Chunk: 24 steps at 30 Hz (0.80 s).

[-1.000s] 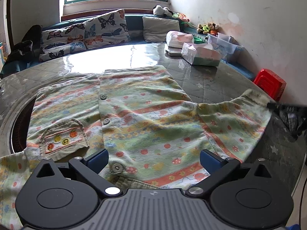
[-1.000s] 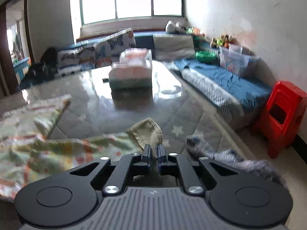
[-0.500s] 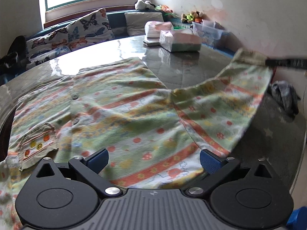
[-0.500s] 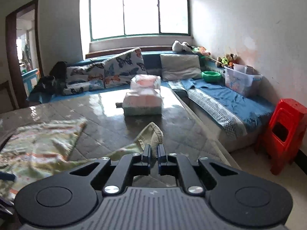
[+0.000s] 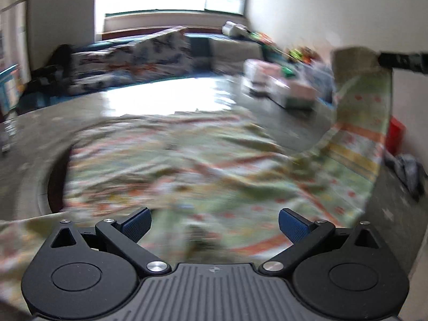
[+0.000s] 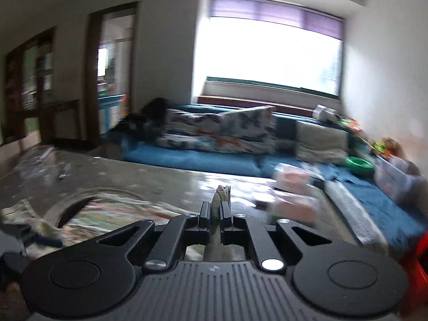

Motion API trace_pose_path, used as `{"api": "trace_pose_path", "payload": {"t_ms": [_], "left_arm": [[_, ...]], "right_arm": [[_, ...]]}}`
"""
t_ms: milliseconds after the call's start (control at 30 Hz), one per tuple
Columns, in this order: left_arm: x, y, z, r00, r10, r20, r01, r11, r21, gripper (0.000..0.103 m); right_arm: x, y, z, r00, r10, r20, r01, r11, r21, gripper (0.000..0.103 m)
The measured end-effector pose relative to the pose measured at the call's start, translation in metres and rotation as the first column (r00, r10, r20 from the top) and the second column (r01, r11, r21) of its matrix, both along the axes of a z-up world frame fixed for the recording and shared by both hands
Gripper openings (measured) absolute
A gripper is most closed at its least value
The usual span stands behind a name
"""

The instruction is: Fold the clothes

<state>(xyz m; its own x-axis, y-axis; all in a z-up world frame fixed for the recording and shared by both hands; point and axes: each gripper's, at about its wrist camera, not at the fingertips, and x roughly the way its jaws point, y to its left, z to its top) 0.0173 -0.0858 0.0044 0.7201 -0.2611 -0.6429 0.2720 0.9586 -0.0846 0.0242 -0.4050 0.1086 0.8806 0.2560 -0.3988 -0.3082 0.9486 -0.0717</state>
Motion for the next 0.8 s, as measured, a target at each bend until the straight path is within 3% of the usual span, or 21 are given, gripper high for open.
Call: {"api": "trace_pose_path", "payload": {"t_ms": [267, 500, 600, 667, 800], "left_arm": [[-0.019, 0.103, 0.009, 0.967, 0.255, 0.018, -0.254, 0.965, -0.062, 0.103], [-0.034, 0.133, 0.004, 0.947, 0.321, 0.002, -0.320, 0.944, -0.082, 0.103], [-0.033, 0.131, 0.004, 0.947, 0.322, 0.000, -0.321, 0.943, -0.084, 0.103], [-0.032, 0.130, 0.005, 0.947, 0.320, 0.001, -0.319, 0.944, -0.085, 0.103], [-0.030, 0.121, 0.008, 0.956, 0.294, 0.010, -0.293, 0.952, -0.085, 0.103]], "right_arm": [[0.018, 0.107, -0.019, 0.972, 0.224, -0.064, -0.228, 0.972, -0.061, 0.005], [0.004, 0.161, -0.052, 0.926, 0.341, -0.162, -0.356, 0.932, -0.071, 0.008], [-0.005, 0.161, -0.056, 0.914, 0.371, -0.164, -0.384, 0.922, -0.056, 0.021], [-0.010, 0.154, -0.052, 0.917, 0.369, -0.153, -0.382, 0.922, -0.061, 0.022], [-0.010, 0.129, -0.053, 0.932, 0.326, -0.161, -0.342, 0.935, -0.089, 0.041]]}}
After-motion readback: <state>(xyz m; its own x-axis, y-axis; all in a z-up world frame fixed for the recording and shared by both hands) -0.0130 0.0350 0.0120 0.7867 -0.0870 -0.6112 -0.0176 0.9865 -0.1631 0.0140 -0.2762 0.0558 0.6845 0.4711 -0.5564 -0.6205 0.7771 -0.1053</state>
